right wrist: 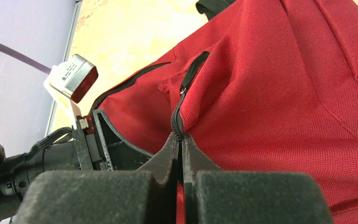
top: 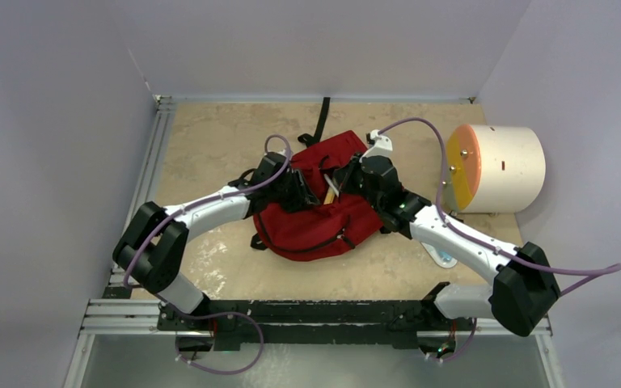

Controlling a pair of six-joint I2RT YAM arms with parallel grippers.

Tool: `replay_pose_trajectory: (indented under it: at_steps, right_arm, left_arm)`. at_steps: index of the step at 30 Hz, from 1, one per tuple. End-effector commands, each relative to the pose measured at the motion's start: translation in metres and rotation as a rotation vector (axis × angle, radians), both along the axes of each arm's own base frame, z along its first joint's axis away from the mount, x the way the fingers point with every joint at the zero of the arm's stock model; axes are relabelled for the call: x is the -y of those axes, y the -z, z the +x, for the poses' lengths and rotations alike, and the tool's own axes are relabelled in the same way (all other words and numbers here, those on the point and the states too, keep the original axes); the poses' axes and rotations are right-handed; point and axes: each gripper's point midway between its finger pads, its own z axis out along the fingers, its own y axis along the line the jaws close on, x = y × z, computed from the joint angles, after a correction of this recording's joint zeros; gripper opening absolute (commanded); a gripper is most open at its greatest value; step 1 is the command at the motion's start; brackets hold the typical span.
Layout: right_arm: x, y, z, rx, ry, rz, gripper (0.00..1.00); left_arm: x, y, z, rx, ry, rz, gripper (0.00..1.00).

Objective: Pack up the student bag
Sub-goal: Adjust the student bag at the center of the board.

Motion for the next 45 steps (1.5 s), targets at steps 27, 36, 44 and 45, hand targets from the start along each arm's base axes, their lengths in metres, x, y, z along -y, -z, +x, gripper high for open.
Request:
replay_pose_trajectory:
  at_steps: [27, 36, 44, 45]
  right_arm:
    - [-0.089, 0.008, 0.015, -0.048, -0.330, 0.047, 0.00]
    - [-0.106, 0.006, 0.027, -0.027, -0.361, 0.075, 0.05]
    - [-0.111, 0.017, 0.035, -0.067, -0.323, 0.092, 0.14]
    - [-0.112, 0.016, 0.037, -0.061, -0.319, 0.098, 0.17]
  left_arm:
    - [-0.057, -0.098, 0.066, 0.371, 0.004, -0.103, 0.00]
    - [-0.054, -0.113, 0.054, 0.418, 0.034, -0.152, 0.00]
    - [-0.053, -0.092, 0.048, 0.356, 0.040, -0.157, 0.00]
    - [-0.054, -0.090, 0.047, 0.352, 0.038, -0.155, 0.00]
